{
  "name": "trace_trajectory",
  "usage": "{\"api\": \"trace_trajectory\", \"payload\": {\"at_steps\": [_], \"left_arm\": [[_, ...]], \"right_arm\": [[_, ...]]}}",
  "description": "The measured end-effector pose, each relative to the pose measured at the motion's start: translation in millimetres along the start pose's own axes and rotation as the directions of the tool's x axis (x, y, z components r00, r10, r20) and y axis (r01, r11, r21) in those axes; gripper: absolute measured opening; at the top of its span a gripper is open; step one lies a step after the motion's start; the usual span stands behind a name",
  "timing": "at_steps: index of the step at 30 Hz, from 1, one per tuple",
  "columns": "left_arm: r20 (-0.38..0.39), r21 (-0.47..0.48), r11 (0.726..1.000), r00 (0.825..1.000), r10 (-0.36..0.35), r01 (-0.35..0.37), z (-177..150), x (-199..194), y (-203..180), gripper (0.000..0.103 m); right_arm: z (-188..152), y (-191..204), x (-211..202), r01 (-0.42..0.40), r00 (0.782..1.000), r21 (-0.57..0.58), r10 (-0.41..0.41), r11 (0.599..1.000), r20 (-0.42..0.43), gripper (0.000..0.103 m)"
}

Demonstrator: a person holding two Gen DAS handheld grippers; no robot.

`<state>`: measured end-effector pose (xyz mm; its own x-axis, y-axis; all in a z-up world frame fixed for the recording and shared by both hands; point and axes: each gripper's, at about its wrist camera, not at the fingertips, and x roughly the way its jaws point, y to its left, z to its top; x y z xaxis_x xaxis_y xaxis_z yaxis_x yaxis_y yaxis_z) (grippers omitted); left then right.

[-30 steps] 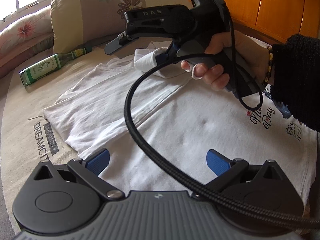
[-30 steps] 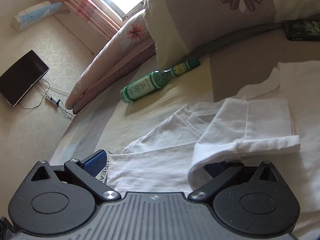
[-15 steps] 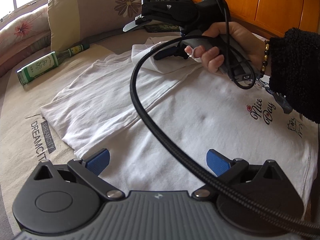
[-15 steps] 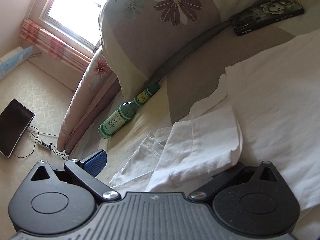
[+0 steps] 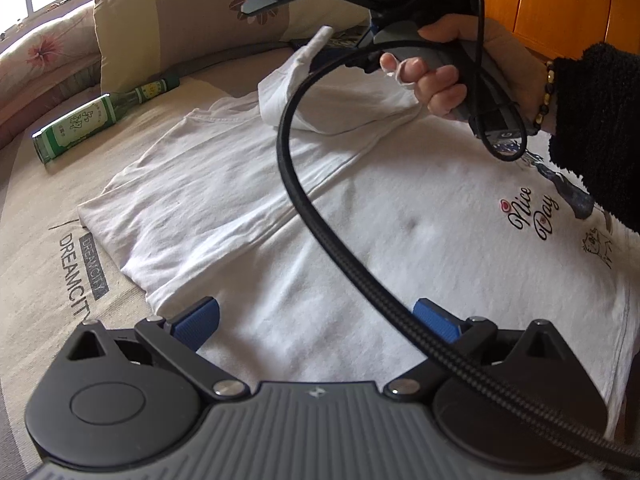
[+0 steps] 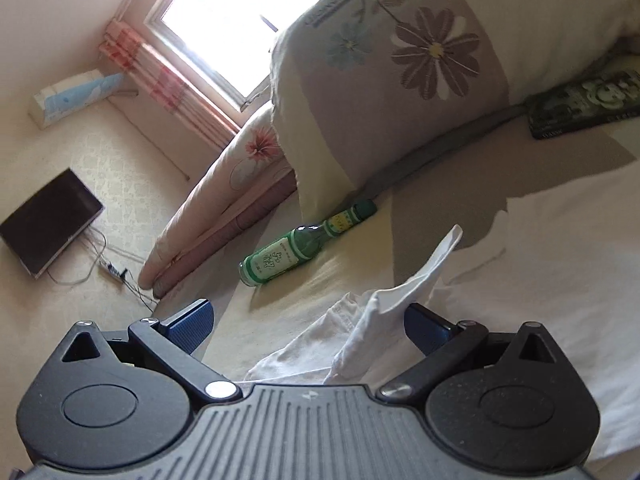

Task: Fold clothes
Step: 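Carry the sleeve over the shirt body and open the right gripper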

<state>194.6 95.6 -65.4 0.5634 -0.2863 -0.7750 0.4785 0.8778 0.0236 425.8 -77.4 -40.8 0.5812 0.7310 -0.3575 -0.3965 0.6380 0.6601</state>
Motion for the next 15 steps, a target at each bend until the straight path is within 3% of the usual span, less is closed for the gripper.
{"api": "trace_trajectory", "payload": {"at_steps": [3,10,15], "left_arm": [[-0.005,0.001,1.000,1.000,0.001,-0.001,0,1,-1,0.102],[-0.002,-0.005,1.000,1.000,-0.001,0.001,-1,1,1,0.102],[-0.002,-0.004,1.000,1.000,0.003,-0.003,-1,0,2,0.102]], "right_arm": [[0,17,11,0.001,1.000,-0.085,-0.004,0.996,-0.029,0.103],[-6,35,40,-0.051,0.992,-0.110,0.038,0.993,-0.119,0.103],[-10,43,36,-0.002,0.989,-0.194,-0.026,0.981,-0.145,0.103]]}}
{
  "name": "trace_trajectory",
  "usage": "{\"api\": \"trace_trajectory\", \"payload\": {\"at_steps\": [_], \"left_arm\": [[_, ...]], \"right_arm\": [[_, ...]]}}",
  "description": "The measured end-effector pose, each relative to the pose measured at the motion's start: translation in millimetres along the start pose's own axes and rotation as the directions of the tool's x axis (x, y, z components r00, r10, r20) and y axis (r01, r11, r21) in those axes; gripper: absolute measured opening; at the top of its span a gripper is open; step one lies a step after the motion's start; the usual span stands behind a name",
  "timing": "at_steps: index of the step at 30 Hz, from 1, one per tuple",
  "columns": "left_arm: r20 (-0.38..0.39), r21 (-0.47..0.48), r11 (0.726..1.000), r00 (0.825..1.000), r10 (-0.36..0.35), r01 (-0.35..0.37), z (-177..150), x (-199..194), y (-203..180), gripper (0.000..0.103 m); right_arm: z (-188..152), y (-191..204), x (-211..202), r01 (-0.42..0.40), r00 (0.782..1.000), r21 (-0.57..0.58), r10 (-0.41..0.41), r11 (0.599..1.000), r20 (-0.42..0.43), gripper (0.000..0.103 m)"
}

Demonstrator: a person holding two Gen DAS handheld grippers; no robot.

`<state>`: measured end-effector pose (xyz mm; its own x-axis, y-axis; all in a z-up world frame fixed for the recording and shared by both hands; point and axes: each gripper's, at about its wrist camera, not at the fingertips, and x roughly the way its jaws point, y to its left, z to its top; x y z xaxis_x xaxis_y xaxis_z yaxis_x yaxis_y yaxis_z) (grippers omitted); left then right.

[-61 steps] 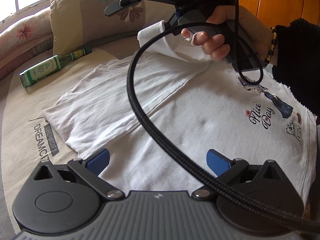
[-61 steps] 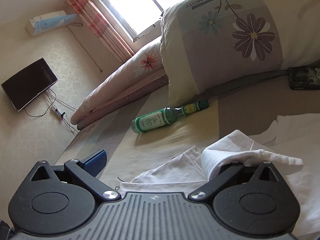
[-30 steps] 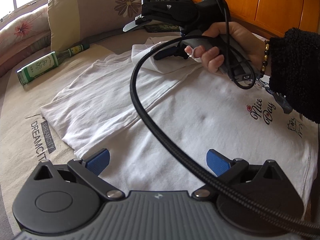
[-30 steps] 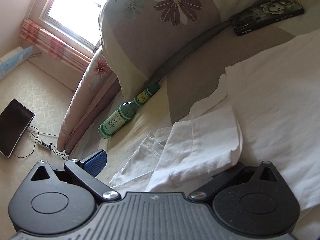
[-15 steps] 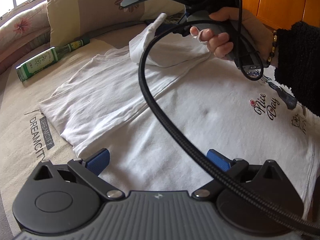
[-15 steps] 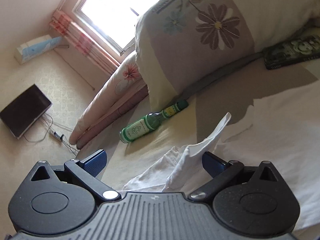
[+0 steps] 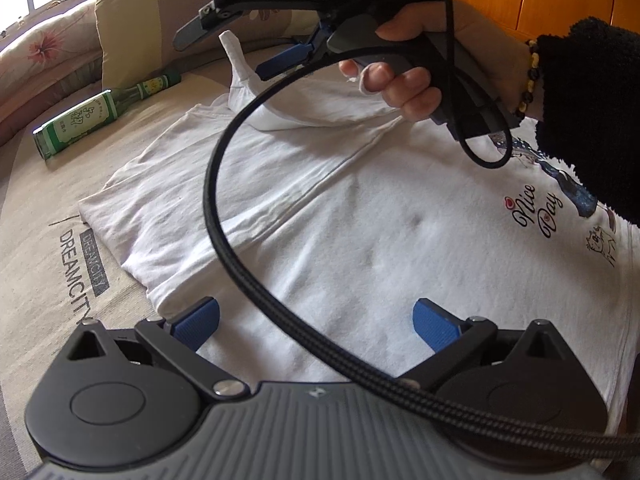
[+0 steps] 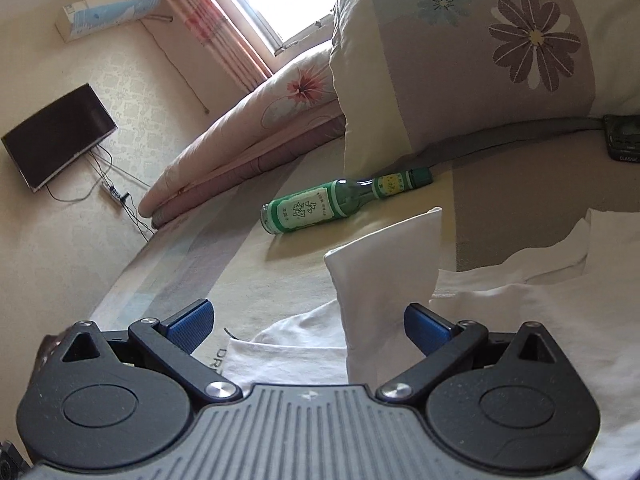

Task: Fold clothes
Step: 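Carry the sleeve over the shirt body and open the right gripper, then withdraw the open right gripper up from the folded sleeve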

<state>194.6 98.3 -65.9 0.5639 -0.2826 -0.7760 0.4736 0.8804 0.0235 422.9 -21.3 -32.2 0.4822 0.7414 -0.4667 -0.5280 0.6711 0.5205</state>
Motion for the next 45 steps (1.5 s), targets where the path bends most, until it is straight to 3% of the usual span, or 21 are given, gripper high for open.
{"api": "trace_trajectory", "payload": {"at_steps": [3,11,17,25,28,32,37,42,45], "left_arm": [[0.004,0.003,1.000,1.000,-0.001,0.001,0,-1,0,0.102],[0.038,0.013,0.999,0.998,-0.040,0.040,1,-6,-3,0.102],[0.030,0.011,1.000,0.999,-0.025,0.024,0,-5,-2,0.102],[0.049,0.020,0.999,0.998,-0.045,0.044,1,-7,-5,0.102],[0.051,0.024,0.999,0.997,-0.050,0.049,1,-7,-6,0.102],[0.068,0.021,0.999,0.997,-0.047,0.046,2,-12,-6,0.102],[0.135,0.003,0.996,0.987,-0.093,0.094,4,-25,0,0.102],[0.158,-0.051,0.996,0.986,-0.061,0.070,4,-31,14,0.102],[0.159,-0.107,0.993,0.987,-0.025,0.043,1,-34,29,0.102]], "right_arm": [[-1,3,-6,0.079,0.996,-0.075,-0.081,0.994,-0.031,0.099],[11,21,-5,-0.007,0.999,-0.093,0.003,0.996,-0.047,0.098],[-5,52,31,-0.072,0.985,-0.139,0.048,0.988,-0.168,0.098],[14,40,-14,0.122,0.990,-0.211,-0.135,0.970,-0.051,0.098],[27,33,-44,0.257,0.964,-0.296,-0.267,0.920,0.008,0.098],[33,17,-75,0.437,0.888,-0.399,-0.457,0.806,0.050,0.098],[21,-10,-97,0.531,0.816,-0.465,-0.576,0.709,0.053,0.098],[-16,7,-85,0.474,0.839,-0.570,-0.541,0.671,0.060,0.089],[-42,36,-61,0.406,0.868,-0.682,-0.490,0.608,0.080,0.079]]}}
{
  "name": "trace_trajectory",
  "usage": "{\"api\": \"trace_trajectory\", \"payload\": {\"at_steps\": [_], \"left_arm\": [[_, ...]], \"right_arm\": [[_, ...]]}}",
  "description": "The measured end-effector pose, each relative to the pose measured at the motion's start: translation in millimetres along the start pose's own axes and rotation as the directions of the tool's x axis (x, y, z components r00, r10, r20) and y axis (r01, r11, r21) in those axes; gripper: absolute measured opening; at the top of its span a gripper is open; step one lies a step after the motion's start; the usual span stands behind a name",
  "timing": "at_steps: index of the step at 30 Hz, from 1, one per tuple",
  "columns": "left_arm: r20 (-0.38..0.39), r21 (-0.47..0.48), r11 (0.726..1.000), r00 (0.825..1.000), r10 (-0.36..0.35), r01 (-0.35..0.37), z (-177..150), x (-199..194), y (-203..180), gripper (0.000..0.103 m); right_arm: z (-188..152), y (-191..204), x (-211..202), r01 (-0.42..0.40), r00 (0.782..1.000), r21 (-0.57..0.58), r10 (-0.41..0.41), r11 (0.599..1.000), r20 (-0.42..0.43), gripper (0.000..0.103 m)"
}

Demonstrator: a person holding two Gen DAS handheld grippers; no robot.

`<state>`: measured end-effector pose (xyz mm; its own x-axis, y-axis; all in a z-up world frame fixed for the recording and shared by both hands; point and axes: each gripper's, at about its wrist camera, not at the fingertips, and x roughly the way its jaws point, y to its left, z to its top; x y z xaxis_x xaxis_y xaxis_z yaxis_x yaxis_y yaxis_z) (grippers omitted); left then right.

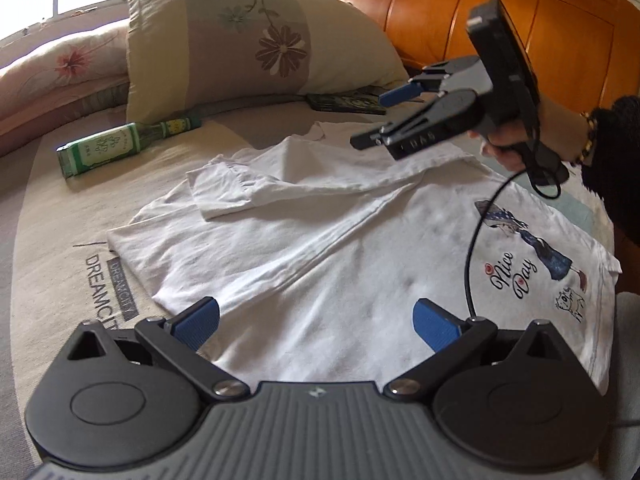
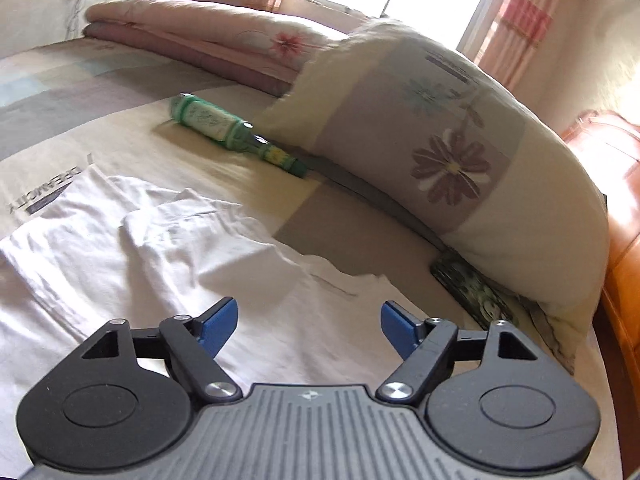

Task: Fold clothes
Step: 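Withdraw the open right gripper up from the folded sleeve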

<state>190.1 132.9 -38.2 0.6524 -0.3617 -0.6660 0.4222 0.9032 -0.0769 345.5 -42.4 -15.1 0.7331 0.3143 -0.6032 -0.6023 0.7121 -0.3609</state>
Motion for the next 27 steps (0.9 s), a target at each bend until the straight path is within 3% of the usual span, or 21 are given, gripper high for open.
{"api": "trace_trajectory", "payload": {"at_steps": [5,8,14,15,16,18,23,27], "left_arm": [[0.008,-0.064,0.997,0.999,0.035,-0.035,-2,-6,22,0.102],[0.009,-0.080,0.996,0.999,0.040,-0.039,-3,-7,27,0.102],[0.009,-0.090,0.995,0.999,0.046,-0.045,-4,-8,29,0.102],[0.011,-0.090,0.995,0.999,0.043,-0.042,-4,-8,28,0.102],[0.013,-0.091,0.995,0.999,0.040,-0.039,-4,-9,28,0.102],[0.016,-0.088,0.996,0.999,0.036,-0.034,-4,-9,27,0.102],[0.021,-0.080,0.997,0.999,0.026,-0.024,-3,-9,25,0.102],[0.026,-0.077,0.997,1.000,0.013,-0.011,-3,-8,24,0.102]], "right_arm": [[13,77,13,-0.037,0.993,-0.275,0.065,0.961,0.093,0.071],[21,106,29,-0.040,0.991,-0.360,0.082,0.932,0.102,0.066],[32,123,62,-0.044,0.994,-0.380,0.079,0.924,0.077,0.046],[33,123,65,-0.051,0.994,-0.377,0.084,0.925,0.072,0.037],[34,123,66,-0.059,0.994,-0.377,0.091,0.924,0.067,0.021],[32,129,63,-0.051,0.993,-0.390,0.090,0.919,0.082,0.008],[29,130,35,-0.056,0.976,-0.366,0.128,0.929,0.176,0.007],[31,122,15,-0.140,0.956,-0.336,0.215,0.932,0.200,0.007]]}}
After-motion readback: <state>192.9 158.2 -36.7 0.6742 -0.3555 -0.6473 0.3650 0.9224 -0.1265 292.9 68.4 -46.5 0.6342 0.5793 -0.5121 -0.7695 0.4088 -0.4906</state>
